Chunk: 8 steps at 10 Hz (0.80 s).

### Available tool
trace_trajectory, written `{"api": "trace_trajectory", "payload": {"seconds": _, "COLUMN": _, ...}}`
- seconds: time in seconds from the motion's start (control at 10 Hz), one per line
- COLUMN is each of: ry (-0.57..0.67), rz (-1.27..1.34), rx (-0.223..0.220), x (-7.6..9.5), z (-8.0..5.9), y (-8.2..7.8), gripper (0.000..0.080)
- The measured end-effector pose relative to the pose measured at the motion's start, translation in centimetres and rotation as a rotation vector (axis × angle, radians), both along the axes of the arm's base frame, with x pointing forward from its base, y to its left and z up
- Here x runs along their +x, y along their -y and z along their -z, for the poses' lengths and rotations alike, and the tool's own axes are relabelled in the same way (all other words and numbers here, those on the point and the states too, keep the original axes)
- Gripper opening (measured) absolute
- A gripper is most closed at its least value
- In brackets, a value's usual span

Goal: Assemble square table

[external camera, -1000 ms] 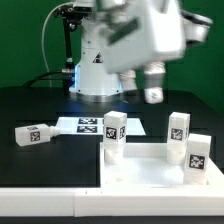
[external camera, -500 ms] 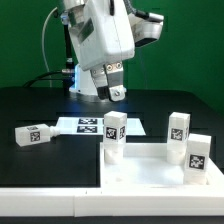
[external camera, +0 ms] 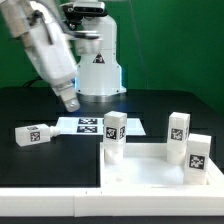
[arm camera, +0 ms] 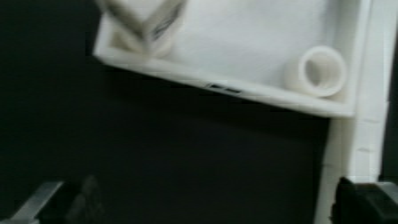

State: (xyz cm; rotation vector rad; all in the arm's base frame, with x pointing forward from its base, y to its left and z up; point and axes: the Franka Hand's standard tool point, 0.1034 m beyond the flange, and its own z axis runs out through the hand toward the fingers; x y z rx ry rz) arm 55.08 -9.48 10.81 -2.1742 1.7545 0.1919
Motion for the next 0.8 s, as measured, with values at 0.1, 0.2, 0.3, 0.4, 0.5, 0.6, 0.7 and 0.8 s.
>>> {"api": "trace_trajectory", "payload": {"seconds": 0.1, "ry": -0.004, "rz": -0.003, "rx": 0.002, "x": -0.1, "z": 0.1, "y": -0.5, "gripper": 0.0649}}
{"api": "trace_trajectory", "payload": {"seconds": 0.2, "ry": -0.004, "rz": -0.002, "rx": 0.002, "x": -0.1, "z": 0.1, "y": -0.4, "gripper": 0.0649}}
{"api": "trace_trajectory", "payload": {"seconds": 0.3, "ry": -0.004, "rz": -0.001, "rx": 0.001, "x": -0.1, "z": 0.2, "y": -0.3, "gripper": 0.0649}}
{"api": "trace_trajectory", "payload": {"seconds": 0.4, "ry": -0.009, "rz": -0.007, "rx": 0.003, "x": -0.3, "z": 0.4, "y": -0.3, "gripper": 0.0649}}
{"api": "trace_trajectory", "payload": {"seconds": 0.5, "ry": -0.071, "rz": -0.069, "rx": 0.066, "x": -2.1, "z": 1.2, "y": -0.5, "gripper": 0.0649}}
{"api": "trace_trajectory", "payload": {"seconds": 0.6, "ry": -0.149, "rz": -0.059, "rx": 0.133, "x": -4.3, "z": 2.1, "y": 0.1, "gripper": 0.0649}}
{"api": "trace_trajectory", "payload": {"seconds": 0.7, "ry": -0.201, "rz": -0.043, "rx": 0.117, "x": -5.7, "z": 3.0, "y": 0.8, "gripper": 0.0649}}
{"api": "trace_trajectory", "payload": {"seconds": 0.8, "ry": -0.214, "rz": -0.066, "rx": 0.094, "x": -6.4, "z": 3.4, "y": 1.1, "gripper": 0.0649}}
